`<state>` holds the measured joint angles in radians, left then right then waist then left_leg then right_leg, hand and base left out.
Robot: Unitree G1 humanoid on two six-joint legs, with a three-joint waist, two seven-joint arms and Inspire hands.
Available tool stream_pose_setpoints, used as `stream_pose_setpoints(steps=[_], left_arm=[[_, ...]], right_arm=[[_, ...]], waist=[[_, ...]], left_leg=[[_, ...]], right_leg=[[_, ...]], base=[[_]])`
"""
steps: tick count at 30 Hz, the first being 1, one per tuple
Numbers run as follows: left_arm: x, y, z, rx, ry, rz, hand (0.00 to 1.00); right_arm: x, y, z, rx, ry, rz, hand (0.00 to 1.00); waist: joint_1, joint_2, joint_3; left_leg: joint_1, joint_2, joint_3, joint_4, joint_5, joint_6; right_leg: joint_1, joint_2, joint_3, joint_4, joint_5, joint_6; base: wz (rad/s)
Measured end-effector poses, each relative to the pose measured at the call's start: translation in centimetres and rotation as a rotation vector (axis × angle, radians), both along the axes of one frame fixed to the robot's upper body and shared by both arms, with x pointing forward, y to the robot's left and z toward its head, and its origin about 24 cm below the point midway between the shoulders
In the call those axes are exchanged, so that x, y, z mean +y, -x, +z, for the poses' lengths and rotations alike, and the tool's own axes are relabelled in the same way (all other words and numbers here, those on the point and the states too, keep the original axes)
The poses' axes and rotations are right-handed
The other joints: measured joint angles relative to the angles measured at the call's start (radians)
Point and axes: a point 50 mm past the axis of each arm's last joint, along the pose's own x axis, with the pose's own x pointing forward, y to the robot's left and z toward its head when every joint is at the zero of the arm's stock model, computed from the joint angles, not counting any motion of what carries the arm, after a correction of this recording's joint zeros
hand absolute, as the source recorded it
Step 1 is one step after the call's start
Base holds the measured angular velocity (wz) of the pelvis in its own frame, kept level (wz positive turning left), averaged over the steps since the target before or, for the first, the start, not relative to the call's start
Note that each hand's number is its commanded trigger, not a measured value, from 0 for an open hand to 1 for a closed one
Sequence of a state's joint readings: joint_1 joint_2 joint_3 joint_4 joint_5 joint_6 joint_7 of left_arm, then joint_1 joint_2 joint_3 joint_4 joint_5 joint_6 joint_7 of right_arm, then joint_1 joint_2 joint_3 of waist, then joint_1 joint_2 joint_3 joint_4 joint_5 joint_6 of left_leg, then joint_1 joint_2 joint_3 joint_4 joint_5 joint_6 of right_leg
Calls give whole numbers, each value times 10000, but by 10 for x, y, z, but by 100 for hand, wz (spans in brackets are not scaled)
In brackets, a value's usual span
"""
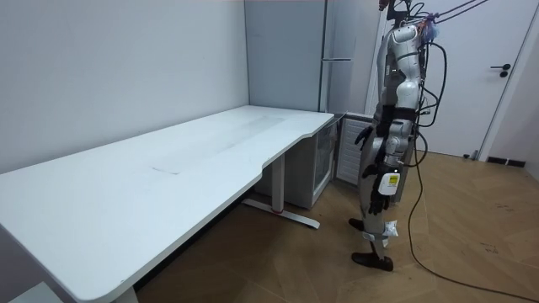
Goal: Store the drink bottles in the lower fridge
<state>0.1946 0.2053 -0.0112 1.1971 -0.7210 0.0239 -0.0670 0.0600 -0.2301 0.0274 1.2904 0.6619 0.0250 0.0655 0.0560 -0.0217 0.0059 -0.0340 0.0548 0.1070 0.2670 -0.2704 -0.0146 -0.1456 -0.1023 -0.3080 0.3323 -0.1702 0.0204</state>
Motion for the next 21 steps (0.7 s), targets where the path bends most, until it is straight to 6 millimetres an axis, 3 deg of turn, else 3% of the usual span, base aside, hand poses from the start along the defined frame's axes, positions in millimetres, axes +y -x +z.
stream_pose_setpoints(steps=[7,21], left_arm=[[-5,-10,0,-78,-245,-1136,0],[-2,-5,0,788,-972,-2684,0]], right_arm=[[18,4,-5,418,-266,1995,0],[20,13,-6,656,-836,2573,0]], waist=[[12,-30,40],[15,33,11]], left_leg=[[602,28,106,-314,-1,0],[1271,67,46,-677,0,-2]], right_leg=[[619,140,53,-423,11,80],[1366,312,74,-954,83,172]], base=[[-1],[0]])
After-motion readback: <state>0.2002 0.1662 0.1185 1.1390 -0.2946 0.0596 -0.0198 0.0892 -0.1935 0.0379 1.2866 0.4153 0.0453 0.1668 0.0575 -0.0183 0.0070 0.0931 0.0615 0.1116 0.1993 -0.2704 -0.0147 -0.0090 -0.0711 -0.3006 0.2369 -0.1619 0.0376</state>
